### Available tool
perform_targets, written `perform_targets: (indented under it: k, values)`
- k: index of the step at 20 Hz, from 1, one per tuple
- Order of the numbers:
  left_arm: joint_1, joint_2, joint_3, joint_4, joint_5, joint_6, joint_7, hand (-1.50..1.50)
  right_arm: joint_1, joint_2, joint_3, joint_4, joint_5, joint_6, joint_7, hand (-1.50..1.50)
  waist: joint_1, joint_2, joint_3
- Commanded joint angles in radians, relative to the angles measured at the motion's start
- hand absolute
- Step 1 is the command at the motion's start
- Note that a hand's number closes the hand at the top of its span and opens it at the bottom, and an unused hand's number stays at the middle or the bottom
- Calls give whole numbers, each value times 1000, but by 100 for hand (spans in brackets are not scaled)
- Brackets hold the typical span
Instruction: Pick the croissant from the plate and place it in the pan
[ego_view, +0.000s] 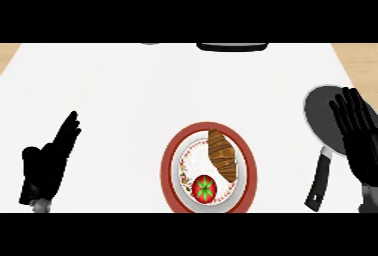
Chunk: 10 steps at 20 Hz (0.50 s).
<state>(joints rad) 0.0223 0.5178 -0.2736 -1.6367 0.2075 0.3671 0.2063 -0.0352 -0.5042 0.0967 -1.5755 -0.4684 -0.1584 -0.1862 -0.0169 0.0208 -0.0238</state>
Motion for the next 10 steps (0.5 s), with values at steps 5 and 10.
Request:
perform_targets:
  k: [5, 10]
  values:
    - [-138, -75, 42, -27, 63, -16, -34, 0, -257, 47, 173, -98, -81, 350, -67, 150, 87, -10, 25]
    - [-143, -127, 70, -5, 123, -32, -44, 0, -227, -73, 130, 76, 228, 376, -399, 150, 31, -13, 27]
